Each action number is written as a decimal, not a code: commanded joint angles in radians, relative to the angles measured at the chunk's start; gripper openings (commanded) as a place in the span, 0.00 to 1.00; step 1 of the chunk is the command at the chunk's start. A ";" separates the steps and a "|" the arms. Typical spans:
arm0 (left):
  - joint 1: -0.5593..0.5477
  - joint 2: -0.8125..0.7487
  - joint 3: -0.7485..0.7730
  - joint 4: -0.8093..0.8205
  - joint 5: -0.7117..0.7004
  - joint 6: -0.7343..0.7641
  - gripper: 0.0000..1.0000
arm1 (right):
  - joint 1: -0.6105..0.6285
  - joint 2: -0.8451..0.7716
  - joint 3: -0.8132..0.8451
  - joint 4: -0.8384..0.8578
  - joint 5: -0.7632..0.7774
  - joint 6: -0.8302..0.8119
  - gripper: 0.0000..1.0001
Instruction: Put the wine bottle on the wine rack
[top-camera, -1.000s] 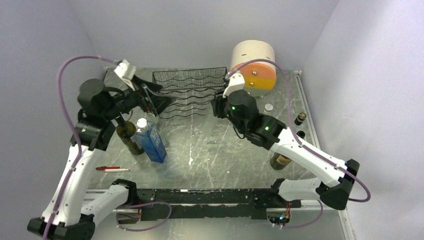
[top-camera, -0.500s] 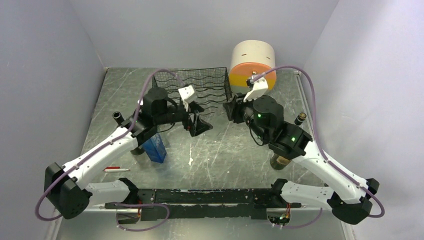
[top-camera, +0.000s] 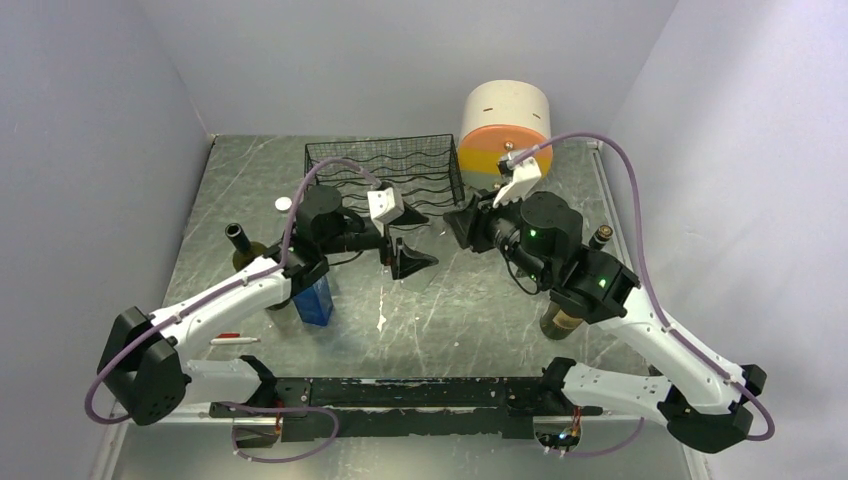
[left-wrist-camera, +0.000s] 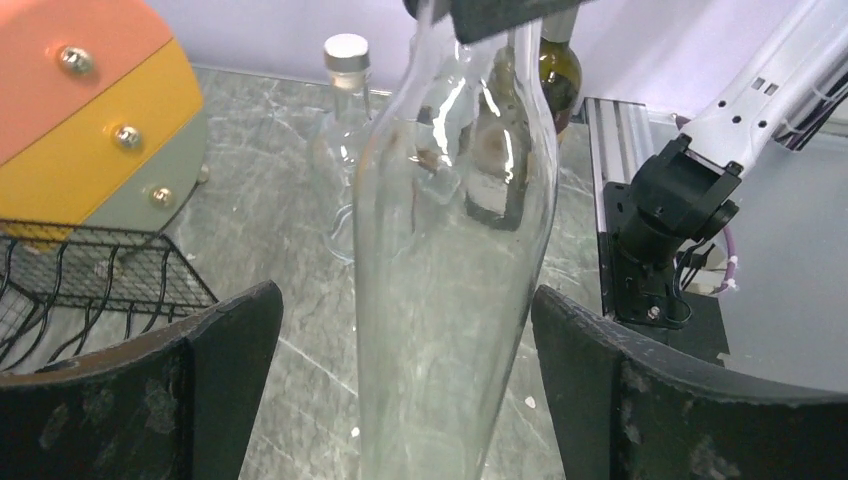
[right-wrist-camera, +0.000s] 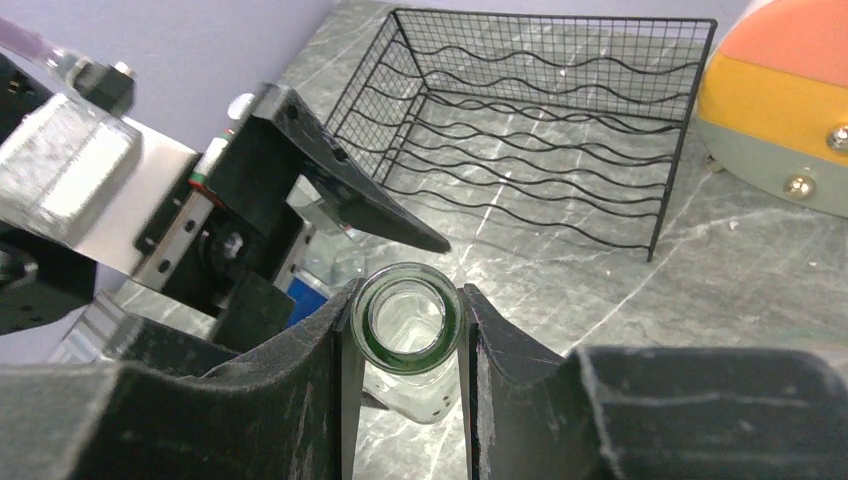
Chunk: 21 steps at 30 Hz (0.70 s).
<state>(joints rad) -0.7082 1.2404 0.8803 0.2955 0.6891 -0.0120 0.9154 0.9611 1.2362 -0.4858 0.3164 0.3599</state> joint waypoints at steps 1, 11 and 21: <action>-0.045 0.065 -0.006 0.003 0.007 0.078 0.98 | -0.004 -0.012 0.109 0.047 -0.025 0.008 0.00; -0.057 -0.027 0.041 -0.150 -0.257 0.119 0.94 | -0.004 -0.026 0.096 0.068 -0.056 0.023 0.00; -0.056 -0.103 0.082 -0.278 -0.269 0.168 0.97 | -0.003 0.003 0.107 0.054 -0.048 0.048 0.00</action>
<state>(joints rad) -0.7643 1.1542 0.9062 0.0711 0.4370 0.1165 0.9146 0.9730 1.3140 -0.4774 0.2687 0.3862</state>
